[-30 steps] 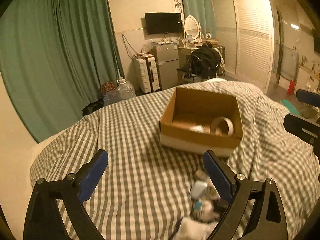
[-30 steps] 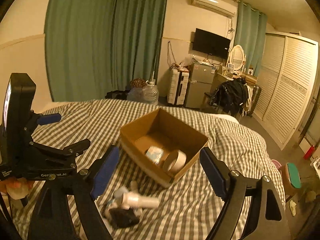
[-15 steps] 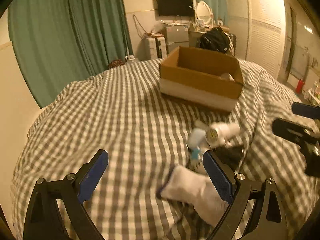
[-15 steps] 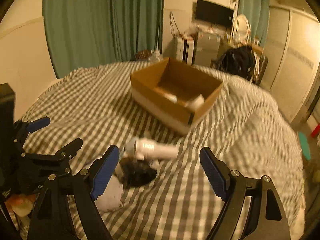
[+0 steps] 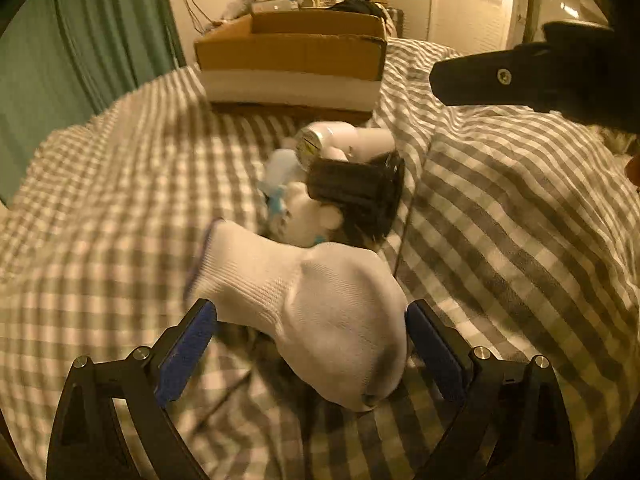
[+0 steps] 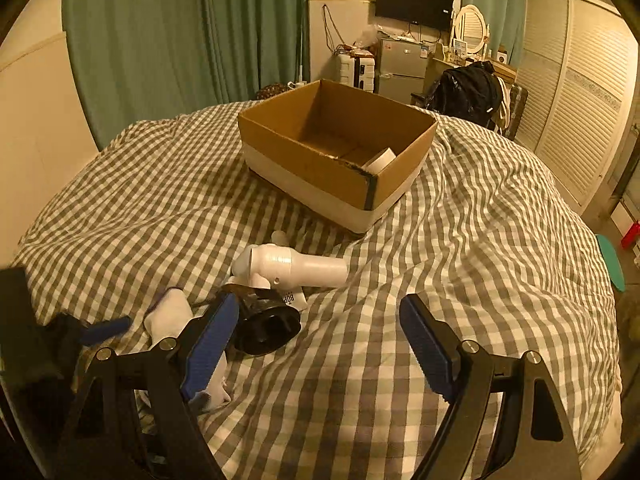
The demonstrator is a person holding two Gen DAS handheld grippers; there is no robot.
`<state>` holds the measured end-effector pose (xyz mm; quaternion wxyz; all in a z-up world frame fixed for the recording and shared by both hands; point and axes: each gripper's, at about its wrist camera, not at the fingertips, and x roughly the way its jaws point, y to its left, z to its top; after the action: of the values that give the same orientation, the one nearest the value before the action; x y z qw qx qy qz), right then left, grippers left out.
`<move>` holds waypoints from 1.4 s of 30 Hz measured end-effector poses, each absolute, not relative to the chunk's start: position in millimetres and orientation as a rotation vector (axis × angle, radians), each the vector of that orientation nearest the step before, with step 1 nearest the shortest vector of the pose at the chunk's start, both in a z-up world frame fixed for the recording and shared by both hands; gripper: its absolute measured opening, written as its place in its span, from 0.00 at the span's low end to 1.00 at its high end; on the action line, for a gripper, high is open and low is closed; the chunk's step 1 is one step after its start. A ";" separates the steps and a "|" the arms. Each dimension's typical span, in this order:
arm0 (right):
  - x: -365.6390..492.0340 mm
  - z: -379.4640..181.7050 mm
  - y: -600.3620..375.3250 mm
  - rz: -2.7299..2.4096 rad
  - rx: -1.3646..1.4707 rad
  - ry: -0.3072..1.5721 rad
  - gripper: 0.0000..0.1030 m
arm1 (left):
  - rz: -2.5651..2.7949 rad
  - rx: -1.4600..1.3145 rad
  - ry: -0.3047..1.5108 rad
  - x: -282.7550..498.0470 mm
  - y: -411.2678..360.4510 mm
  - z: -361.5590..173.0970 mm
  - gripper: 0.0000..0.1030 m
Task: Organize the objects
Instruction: 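Grasp the white sock with the left tool while the right tool reaches for the black cup, then grasp the black cup-shaped object with the right tool while the left tool holds the sock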
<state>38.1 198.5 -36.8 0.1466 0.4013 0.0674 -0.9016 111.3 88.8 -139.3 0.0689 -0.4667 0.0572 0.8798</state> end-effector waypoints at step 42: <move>28.7 -68.4 133.0 -2.470 1.158 0.423 0.59 | 2.846 -1.176 0.033 110.0 12.4 -51.5 0.52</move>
<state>28.7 133.0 -68.4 0.1891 0.4120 0.1505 -0.8786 110.0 12.4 -51.5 0.0310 -0.3818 0.0106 0.9237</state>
